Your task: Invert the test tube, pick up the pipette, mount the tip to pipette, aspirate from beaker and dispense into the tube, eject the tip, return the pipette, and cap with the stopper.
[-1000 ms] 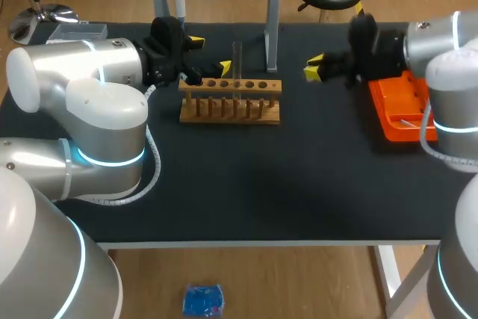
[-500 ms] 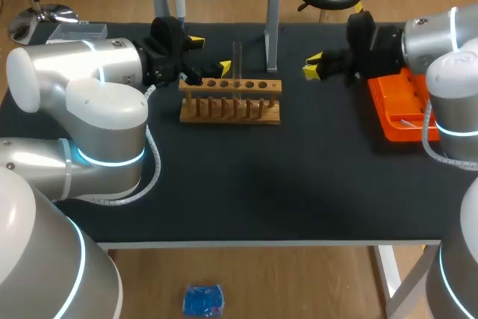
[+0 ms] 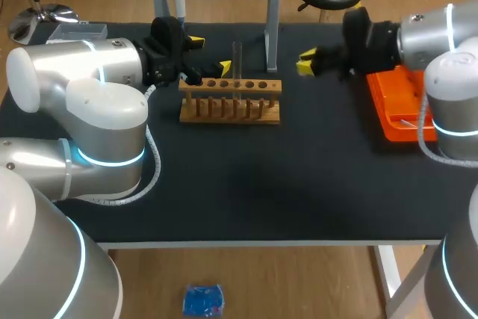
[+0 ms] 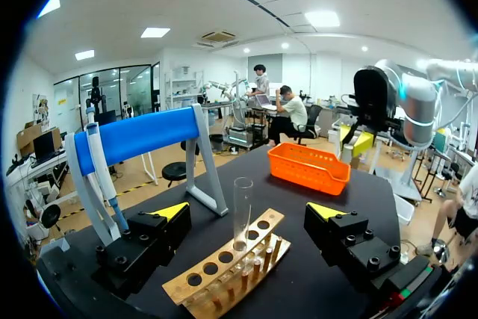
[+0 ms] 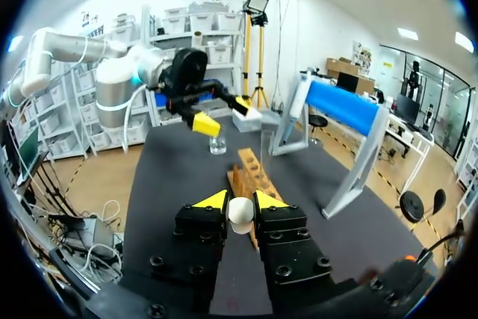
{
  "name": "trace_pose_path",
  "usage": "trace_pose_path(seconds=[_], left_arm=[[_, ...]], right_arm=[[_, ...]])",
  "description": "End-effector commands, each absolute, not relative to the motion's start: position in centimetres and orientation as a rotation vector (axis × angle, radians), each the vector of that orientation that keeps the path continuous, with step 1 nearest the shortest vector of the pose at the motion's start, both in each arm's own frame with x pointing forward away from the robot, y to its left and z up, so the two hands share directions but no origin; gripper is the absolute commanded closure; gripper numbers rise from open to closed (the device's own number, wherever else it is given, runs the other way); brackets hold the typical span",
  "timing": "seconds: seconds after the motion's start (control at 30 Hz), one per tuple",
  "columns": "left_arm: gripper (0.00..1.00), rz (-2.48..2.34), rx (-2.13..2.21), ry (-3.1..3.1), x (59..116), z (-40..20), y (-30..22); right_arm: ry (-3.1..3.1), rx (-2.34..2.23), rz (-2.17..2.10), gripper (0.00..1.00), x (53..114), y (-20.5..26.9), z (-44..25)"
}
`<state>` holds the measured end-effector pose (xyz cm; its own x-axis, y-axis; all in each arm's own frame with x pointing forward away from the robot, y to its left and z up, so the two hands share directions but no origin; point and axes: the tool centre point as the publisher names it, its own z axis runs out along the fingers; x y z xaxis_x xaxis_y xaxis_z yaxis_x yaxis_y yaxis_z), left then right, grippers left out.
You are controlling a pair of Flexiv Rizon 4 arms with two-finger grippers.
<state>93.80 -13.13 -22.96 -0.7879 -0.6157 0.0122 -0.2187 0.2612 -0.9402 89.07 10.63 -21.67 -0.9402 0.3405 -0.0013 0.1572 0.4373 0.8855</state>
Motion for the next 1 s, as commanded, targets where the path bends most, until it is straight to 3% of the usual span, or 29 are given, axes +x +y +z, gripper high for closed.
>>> trace_pose_path(seconds=[0.03,1.0], left_arm=[[0.00,-1.541,-0.762,2.177,93.8,-23.1,-13.2],[0.00,-1.541,-0.762,2.177,93.8,-23.1,-13.2]], right_arm=[[2.511,0.418,1.532,1.00,91.2,13.4,-21.6],[2.531,0.285,1.579,1.00,96.3,22.0,-20.0]])
